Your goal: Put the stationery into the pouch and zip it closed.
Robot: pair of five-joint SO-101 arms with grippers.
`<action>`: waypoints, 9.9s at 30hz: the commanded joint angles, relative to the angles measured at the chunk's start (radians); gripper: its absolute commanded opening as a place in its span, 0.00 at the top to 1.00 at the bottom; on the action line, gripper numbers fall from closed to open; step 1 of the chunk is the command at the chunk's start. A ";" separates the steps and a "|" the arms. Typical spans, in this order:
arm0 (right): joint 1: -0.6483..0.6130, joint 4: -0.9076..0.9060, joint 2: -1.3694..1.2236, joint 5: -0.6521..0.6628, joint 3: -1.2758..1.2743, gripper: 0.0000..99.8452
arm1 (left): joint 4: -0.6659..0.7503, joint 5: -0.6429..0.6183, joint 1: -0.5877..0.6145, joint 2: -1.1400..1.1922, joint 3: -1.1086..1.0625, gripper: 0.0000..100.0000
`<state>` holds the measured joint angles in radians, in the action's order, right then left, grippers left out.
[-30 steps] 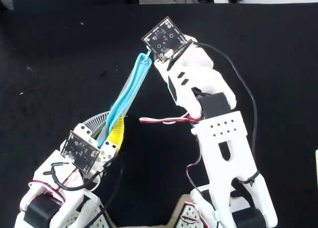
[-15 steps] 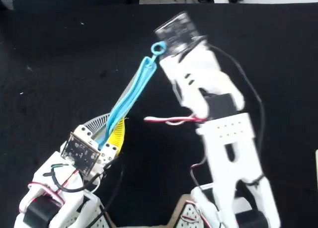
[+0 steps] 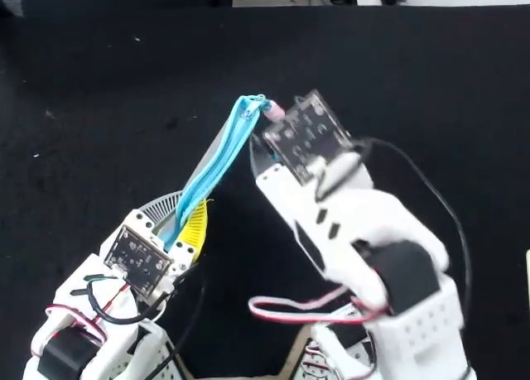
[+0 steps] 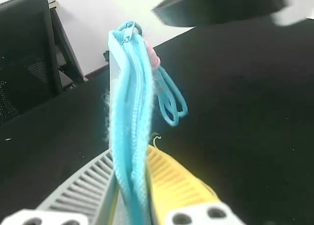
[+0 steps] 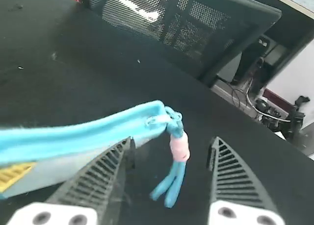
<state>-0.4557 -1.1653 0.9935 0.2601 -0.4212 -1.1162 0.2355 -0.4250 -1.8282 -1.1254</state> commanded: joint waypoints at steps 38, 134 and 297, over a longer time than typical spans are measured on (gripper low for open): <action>0.296 0.821 0.087 -0.101 -0.992 0.99 | 0.483 0.002 0.615 0.796 0.308 0.97; 0.400 0.821 0.088 -0.276 -0.935 0.99 | -0.051 -0.046 0.624 0.769 0.237 0.97; 0.442 -0.140 0.900 -0.313 -1.264 0.99 | -0.130 -0.052 0.717 0.000 -0.573 0.97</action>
<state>-0.0276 -1.3004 1.7990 -0.0499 -1.6932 -1.2436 0.1910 0.2900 -1.8190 -1.6794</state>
